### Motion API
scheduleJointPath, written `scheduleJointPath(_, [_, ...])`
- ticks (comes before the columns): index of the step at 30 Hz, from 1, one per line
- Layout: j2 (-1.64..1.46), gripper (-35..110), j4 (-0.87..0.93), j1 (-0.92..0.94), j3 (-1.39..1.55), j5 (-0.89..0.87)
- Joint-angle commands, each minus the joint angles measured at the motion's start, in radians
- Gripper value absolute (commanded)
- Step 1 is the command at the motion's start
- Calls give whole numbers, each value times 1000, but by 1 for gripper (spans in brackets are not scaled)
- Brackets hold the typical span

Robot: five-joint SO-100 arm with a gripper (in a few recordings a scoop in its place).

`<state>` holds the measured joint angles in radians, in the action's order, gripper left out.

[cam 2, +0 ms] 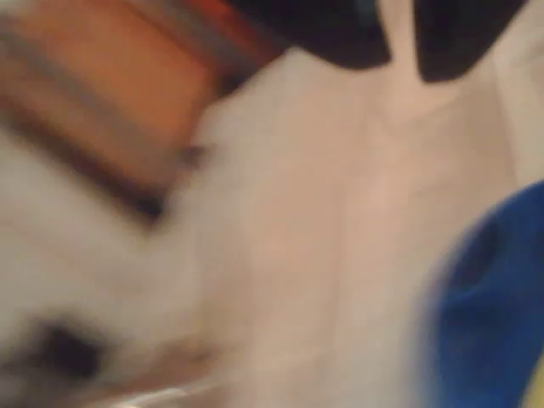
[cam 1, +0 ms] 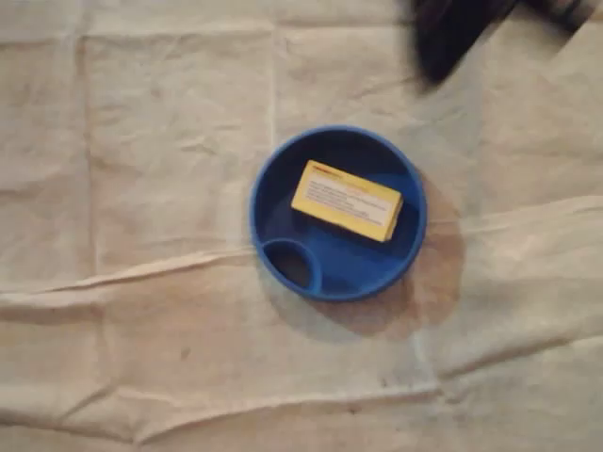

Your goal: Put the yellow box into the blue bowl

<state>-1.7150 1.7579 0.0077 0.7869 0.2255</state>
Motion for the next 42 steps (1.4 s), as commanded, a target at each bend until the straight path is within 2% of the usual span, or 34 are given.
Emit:
scheduleJointPath(1, [-172, 0, 3, -57, -49, -31])
scheduleJointPath(6, [-322, 0, 5, -101, 52, -34])
scheduleJointPath(19, [-960, 0, -3, -135, 693, -32])
scheduleJointPath(27, [-1275, 0, -3, -133, 965, -34])
scheduleJointPath(34, [-1404, 0, -3, -126, 1108, -34])
scheduleJointPath(42, [-1424, 0, -3, -124, 1126, -34])
